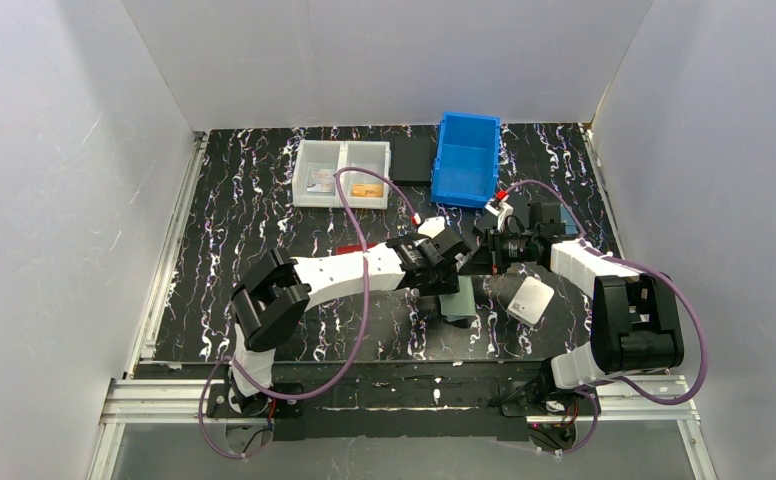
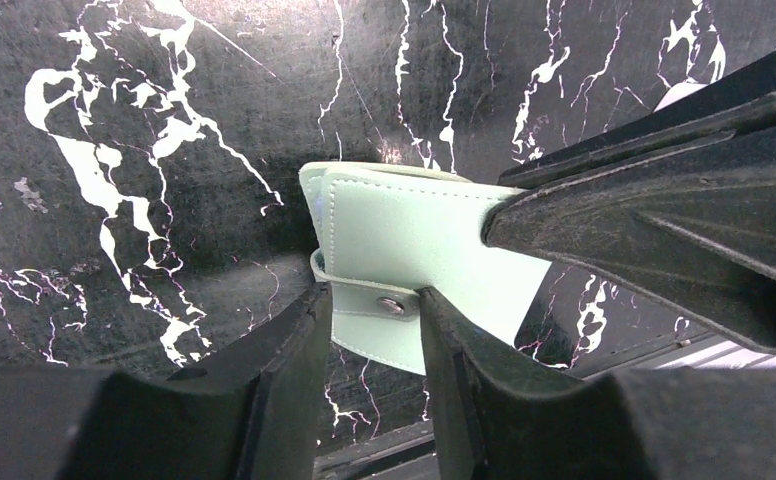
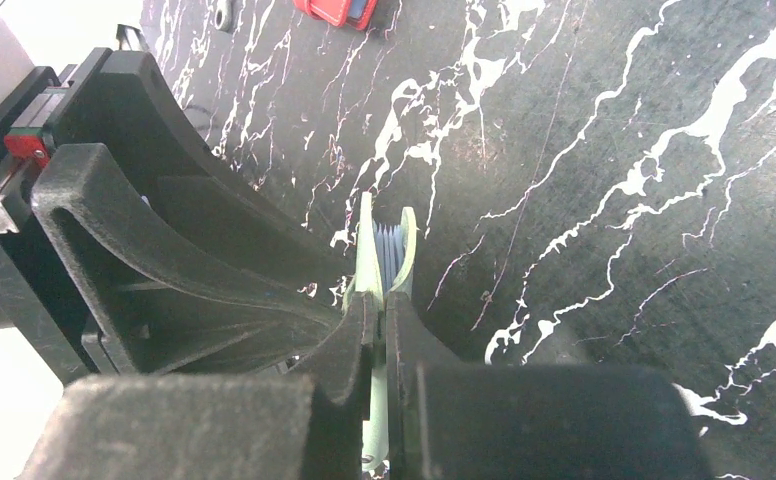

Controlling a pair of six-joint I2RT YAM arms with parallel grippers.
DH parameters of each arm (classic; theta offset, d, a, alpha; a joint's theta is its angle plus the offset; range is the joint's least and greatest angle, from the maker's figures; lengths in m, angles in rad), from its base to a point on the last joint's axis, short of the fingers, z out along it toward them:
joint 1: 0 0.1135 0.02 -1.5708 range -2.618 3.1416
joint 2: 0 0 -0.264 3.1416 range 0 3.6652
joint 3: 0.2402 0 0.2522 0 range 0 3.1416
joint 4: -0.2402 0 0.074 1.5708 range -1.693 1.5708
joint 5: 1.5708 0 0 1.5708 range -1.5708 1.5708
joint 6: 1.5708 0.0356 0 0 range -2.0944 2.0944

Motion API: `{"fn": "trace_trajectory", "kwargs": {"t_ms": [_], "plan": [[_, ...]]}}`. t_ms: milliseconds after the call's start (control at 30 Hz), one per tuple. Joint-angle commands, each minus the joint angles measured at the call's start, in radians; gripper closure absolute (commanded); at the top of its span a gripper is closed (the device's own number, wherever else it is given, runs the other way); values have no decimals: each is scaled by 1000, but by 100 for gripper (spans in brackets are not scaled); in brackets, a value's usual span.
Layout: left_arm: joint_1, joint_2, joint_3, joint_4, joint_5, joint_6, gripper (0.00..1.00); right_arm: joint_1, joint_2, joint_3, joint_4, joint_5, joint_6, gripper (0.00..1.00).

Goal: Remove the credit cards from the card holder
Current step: Open the card holder at the center of the board.

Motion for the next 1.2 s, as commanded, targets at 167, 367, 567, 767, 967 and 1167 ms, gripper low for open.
{"fn": "trace_trajectory", "kwargs": {"t_ms": [167,367,567,767,967,1167], "plan": [[-2,5,2,-77,-74,-18,82,6,-13,2,16,-71,1,99],[-2,-11,-14,-77,-84,-20,100,6,-15,4,14,-68,-2,99],[-3,-74,-81,-51,-103,-27,100,6,-17,12,-6,-37,-12,99],[16,-175,-213,0,-105,-10,100,6,-26,38,-93,-32,-156,99],[77,-279,-408,179,88,98,69,6,-45,52,-156,-62,-259,99],[102,-479,-672,501,258,158,34,9,-45,67,-222,-114,-349,99]]}}
